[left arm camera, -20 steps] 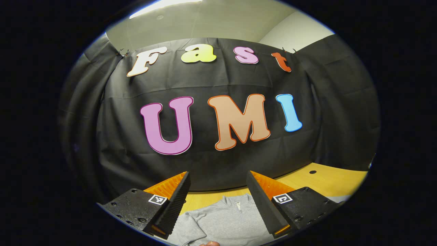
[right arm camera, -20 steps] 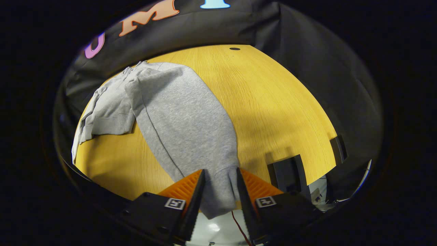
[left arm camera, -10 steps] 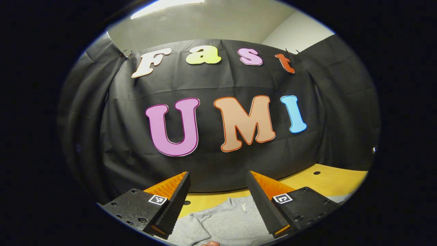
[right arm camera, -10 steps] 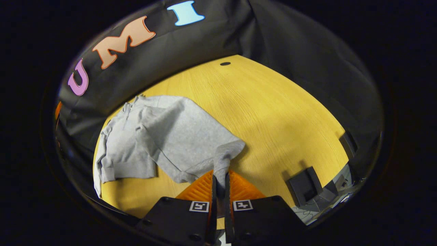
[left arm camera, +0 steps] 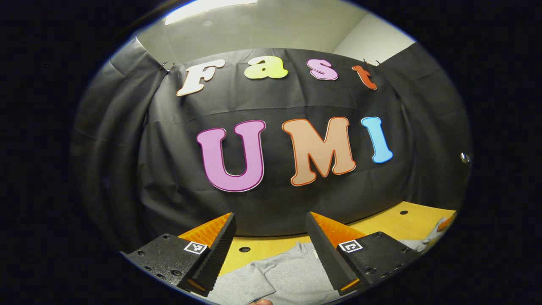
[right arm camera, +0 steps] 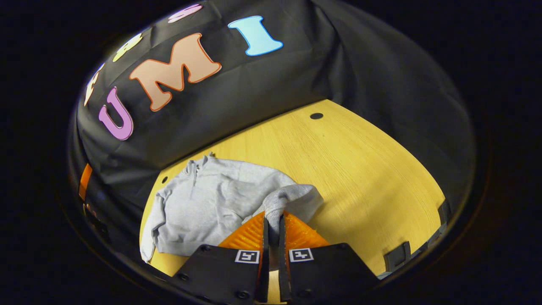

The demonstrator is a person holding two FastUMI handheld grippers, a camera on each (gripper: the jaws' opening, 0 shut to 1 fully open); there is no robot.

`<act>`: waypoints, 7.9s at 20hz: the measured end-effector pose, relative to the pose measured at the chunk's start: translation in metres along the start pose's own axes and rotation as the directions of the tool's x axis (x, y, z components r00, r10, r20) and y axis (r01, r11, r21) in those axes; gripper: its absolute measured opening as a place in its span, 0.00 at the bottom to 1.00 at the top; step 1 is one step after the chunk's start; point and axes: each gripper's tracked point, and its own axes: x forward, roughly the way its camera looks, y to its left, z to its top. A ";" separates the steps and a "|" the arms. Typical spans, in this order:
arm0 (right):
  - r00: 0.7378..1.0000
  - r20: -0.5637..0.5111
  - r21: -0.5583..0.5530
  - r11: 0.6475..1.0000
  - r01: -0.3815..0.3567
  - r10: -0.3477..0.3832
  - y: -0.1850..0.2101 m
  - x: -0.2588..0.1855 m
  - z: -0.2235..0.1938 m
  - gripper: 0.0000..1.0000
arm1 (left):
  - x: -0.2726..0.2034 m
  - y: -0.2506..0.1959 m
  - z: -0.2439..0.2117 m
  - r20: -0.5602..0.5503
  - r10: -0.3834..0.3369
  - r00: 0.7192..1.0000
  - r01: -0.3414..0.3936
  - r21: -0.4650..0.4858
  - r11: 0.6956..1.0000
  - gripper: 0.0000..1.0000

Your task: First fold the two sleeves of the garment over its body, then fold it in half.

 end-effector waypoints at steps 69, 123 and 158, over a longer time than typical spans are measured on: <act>0.900 -0.116 -0.350 0.831 -0.433 0.420 0.393 0.117 -0.055 0.96 | -0.204 0.242 -0.308 -0.672 0.325 0.665 -0.439 0.001 0.899 0.98; 0.991 0.038 -0.203 0.972 -0.120 0.130 0.097 0.021 -0.041 0.96 | 0.052 0.063 -0.161 -0.565 -0.065 0.822 -0.067 -0.210 0.975 0.00; 0.999 0.047 -0.183 0.983 0.000 0.009 -0.015 -0.010 -0.031 0.96 | 0.068 -0.303 -0.224 -0.630 -0.497 0.596 0.412 -0.292 0.863 0.33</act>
